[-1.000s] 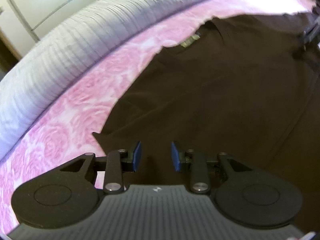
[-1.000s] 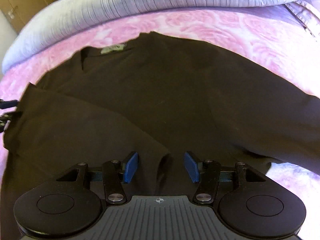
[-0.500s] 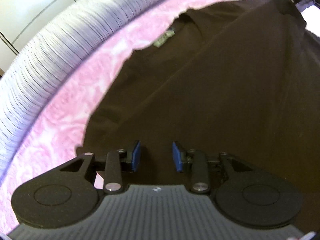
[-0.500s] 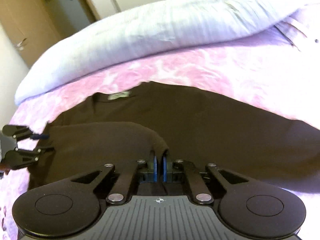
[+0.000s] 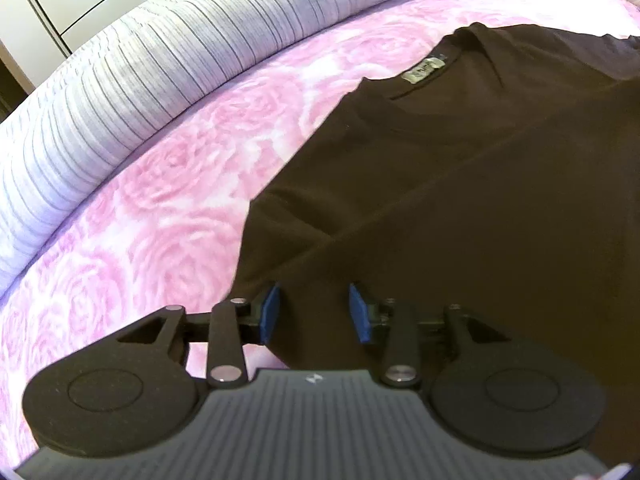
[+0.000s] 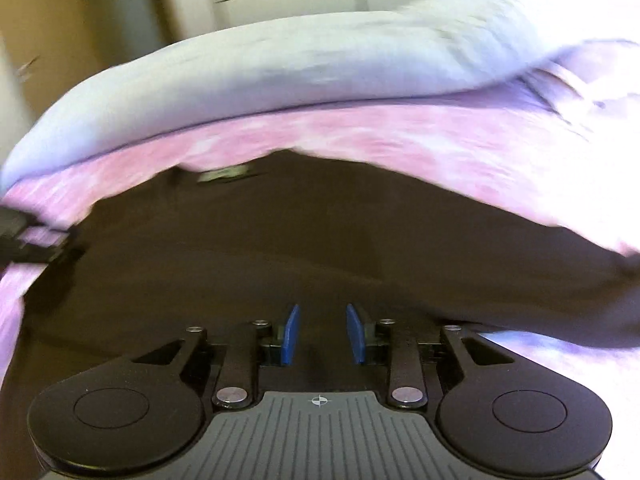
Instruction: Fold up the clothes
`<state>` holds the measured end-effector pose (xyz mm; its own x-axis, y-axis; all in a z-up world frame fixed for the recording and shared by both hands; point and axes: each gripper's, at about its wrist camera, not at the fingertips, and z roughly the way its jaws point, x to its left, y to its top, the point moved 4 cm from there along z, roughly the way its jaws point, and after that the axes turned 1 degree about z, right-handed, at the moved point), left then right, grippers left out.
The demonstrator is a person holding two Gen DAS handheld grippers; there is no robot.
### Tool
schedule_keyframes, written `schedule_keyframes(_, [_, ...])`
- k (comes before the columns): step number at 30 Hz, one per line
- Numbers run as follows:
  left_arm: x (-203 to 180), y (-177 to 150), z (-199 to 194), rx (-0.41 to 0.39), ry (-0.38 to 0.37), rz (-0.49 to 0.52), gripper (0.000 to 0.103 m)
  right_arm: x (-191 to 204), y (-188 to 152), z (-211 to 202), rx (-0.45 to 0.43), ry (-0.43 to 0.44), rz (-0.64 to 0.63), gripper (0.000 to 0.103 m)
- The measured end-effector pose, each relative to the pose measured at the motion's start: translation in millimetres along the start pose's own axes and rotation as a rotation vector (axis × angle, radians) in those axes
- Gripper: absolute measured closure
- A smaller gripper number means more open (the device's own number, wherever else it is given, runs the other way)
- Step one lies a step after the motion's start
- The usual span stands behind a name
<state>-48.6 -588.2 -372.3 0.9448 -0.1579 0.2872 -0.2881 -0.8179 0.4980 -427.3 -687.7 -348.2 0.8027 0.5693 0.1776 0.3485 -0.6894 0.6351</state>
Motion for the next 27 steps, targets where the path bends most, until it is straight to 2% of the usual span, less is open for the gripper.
schedule_keyframes(2, [-4,0,-11,-0.010,0.007,0.022,0.065,7,-9,17,0.071,0.031,-0.013,0.072])
schedule_keyframes(5, [-15,-4,-37,-0.035,0.013,0.067,0.068,0,-25,28,0.169,-0.001,0.059,0.072])
schedule_keyframes(7, [-32,-13,-55,-0.031,-0.023,0.104,0.068,-2,-29,17,0.192,-0.008,0.124,0.072])
schedule_keyframes(9, [-47,-28,-61,0.013,-0.071,0.147,0.068,-3,-33,4,0.210,-0.016,0.186,0.072])
schedule_keyframes(12, [-62,-42,-60,0.063,-0.121,0.180,0.068,-14,-36,-26,0.161,-0.046,0.293,0.069])
schedule_keyframes(15, [-67,-31,-65,0.052,-0.132,0.168,0.068,-46,-39,-71,0.080,-0.167,0.435,0.055])
schedule_keyframes(17, [-73,-10,-73,0.017,-0.135,0.156,0.068,-74,-41,-102,0.022,-0.248,0.512,0.046])
schedule_keyframes(21, [-104,42,-83,-0.051,-0.148,0.165,0.067,-141,-40,-149,-0.064,-0.440,0.563,0.044])
schedule_keyframes(23, [-129,63,-82,-0.058,-0.153,0.181,0.067,-180,-40,-161,-0.101,-0.533,0.585,0.043])
schedule_keyframes(27, [-188,97,-78,-0.045,-0.165,0.203,0.067,-260,-46,-161,-0.209,-0.585,0.663,0.039])
